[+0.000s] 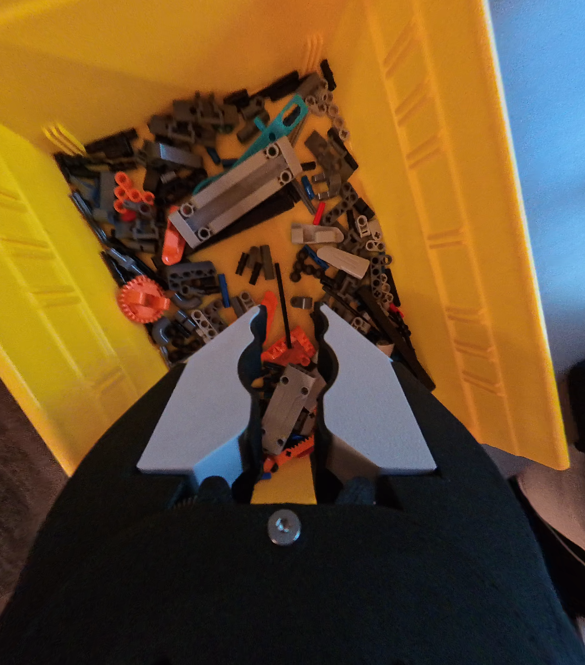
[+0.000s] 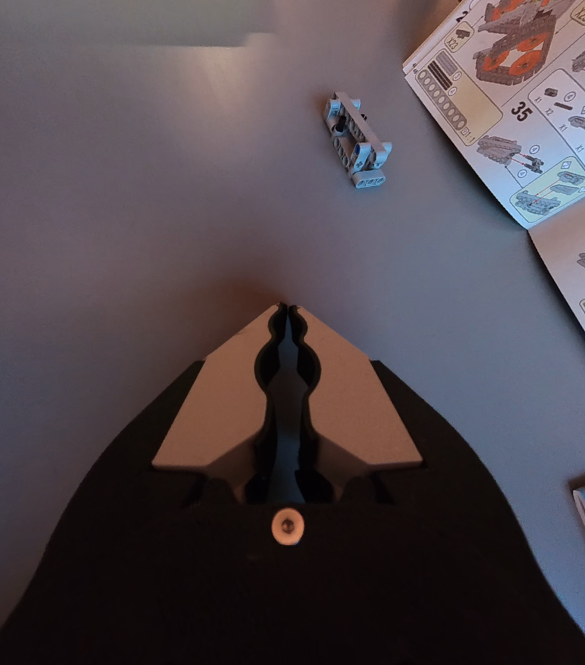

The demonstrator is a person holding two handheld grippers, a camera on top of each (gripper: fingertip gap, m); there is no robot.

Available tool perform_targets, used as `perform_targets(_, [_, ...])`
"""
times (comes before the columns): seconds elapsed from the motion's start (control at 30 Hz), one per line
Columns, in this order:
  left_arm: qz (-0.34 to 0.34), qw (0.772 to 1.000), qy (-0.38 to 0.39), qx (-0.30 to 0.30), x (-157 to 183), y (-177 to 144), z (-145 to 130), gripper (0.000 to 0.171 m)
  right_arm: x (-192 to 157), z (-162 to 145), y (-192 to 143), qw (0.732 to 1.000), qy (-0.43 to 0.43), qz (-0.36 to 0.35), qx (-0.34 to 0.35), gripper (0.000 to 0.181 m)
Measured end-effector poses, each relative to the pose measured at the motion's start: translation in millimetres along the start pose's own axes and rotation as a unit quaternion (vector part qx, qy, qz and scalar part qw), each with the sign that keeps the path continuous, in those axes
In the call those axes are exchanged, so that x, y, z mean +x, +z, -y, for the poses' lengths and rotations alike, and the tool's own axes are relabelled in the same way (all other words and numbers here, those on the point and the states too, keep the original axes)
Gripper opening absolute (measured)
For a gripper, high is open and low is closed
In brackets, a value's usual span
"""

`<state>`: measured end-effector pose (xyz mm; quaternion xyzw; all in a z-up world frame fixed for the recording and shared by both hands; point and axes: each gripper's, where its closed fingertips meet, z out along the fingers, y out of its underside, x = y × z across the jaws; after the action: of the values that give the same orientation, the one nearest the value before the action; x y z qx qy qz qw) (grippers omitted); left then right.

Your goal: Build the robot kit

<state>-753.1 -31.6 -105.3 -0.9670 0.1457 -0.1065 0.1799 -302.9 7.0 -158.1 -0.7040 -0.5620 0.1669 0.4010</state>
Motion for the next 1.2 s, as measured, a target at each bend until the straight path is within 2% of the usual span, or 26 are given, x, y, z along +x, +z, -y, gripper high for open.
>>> perform_targets(0.13, [0.004,0.999,0.024,-0.021,1,12,3,0.026,1,0,0,1.0,0.0,-0.003,0.0,0.004])
perform_targets(0.3, [-0.022,0.997,0.045,-0.055,18,31,-2,0.013,2,0,0,1.0,0.004,-0.003,0.0,0.005])
perform_targets(0.5, [-0.028,0.996,0.008,-0.085,28,41,-17,0.011,2,0,0,1.0,0.013,0.001,-0.001,0.005])
perform_targets(0.63, [-0.02,0.998,-0.005,-0.058,24,37,-12,0.01,2,0,0,1.0,0.013,0.001,-0.001,0.005])
perform_targets(0.8, [-0.047,0.998,-0.033,0.003,21,39,18,0.011,3,0,0,1.0,0.016,0.001,-0.001,0.005])
perform_targets(0.87, [-0.022,0.999,-0.031,0.01,10,45,29,0.013,3,0,1,1.0,0.017,0.0,-0.002,0.006])
perform_targets(0.97, [0.03,0.999,0.03,0.033,-2,50,50,0.021,3,0,1,1.0,0.016,-0.002,-0.002,0.006])
perform_targets(1.07, [0.067,0.992,0.105,0.017,-7,54,58,0.04,4,0,1,1.0,0.017,-0.001,-0.002,0.006])
perform_targets(1.2, [0.071,0.982,0.177,-0.005,-4,64,64,0.044,4,-1,1,1.0,0.024,0.003,-0.002,0.006])
